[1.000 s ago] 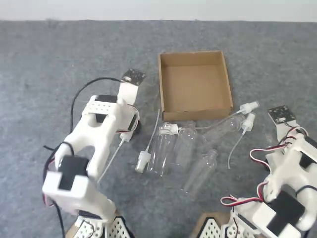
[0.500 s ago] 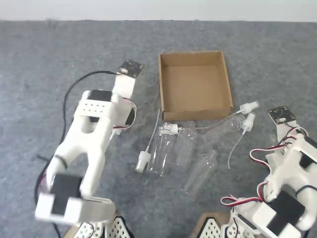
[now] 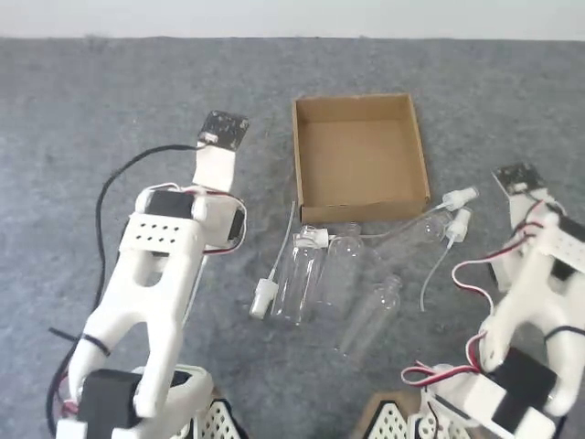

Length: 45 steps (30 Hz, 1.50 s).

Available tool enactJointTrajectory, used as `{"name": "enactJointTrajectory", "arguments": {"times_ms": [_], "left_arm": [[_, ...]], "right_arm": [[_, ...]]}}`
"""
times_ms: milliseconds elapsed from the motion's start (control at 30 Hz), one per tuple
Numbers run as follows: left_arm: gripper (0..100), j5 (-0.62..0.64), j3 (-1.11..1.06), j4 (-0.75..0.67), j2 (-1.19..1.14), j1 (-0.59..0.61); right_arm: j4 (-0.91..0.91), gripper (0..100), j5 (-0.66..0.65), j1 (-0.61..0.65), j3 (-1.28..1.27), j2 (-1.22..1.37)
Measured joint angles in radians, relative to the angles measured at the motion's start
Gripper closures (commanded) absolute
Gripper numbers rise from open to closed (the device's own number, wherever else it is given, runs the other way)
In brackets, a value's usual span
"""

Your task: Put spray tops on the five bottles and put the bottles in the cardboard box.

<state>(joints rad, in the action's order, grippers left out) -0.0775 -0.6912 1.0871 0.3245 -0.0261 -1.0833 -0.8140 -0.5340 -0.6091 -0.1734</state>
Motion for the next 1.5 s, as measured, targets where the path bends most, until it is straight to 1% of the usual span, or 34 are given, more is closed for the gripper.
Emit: {"name": "enactJointTrajectory", "arguments": {"times_ms": [133, 233, 300, 400, 700, 867, 967, 1067, 1133, 1200, 1367, 1500], "left_arm": [[99, 0.0, -0.021, -0.018, 0.002, 0.002], [99, 0.0, -0.028, -0.018, 0.002, 0.002], [99, 0.0, -0.028, -0.018, 0.002, 0.0], [99, 0.0, -0.028, -0.018, 0.002, 0.0], [99, 0.0, -0.028, -0.025, 0.002, 0.0], [99, 0.0, -0.028, -0.025, 0.002, 0.0], [99, 0.0, -0.028, -0.025, 0.002, 0.0], [99, 0.0, -0.005, -0.023, 0.002, 0.0], [99, 0.006, 0.055, -0.005, 0.002, 0.0], [99, 0.029, 0.14, 0.049, 0.002, 0.0], [99, 0.041, 0.434, 0.232, 0.002, 0.0], [99, 0.049, 0.681, 0.351, 0.002, 0.0]], "right_arm": [[-0.02, 68.1, 0.032, 0.048, 0.051, 0.012], [-0.026, 68.5, 0.034, 0.052, 0.084, 0.087], [-0.028, 72.9, 0.028, 0.052, 0.097, 0.15], [-0.028, 82.2, 0.011, 0.052, 0.098, 0.218], [-0.035, 99.6, 0.025, 0.04, 0.1, 0.241], [-0.038, 99.4, 0.031, 0.038, 0.106, 0.241], [-0.04, 99.4, 0.038, 0.038, 0.152, 0.233], [-0.071, 99.4, 0.101, 0.051, 0.193, 0.161], [-0.087, 99.4, 0.16, 0.1, 0.213, 0.075], [-0.094, 99.4, 0.221, 0.181, 0.215, -0.026], [-0.094, 99.4, 0.365, 0.466, 0.215, -0.258], [-0.094, 99.4, 0.471, 0.689, 0.215, -0.336]]}}
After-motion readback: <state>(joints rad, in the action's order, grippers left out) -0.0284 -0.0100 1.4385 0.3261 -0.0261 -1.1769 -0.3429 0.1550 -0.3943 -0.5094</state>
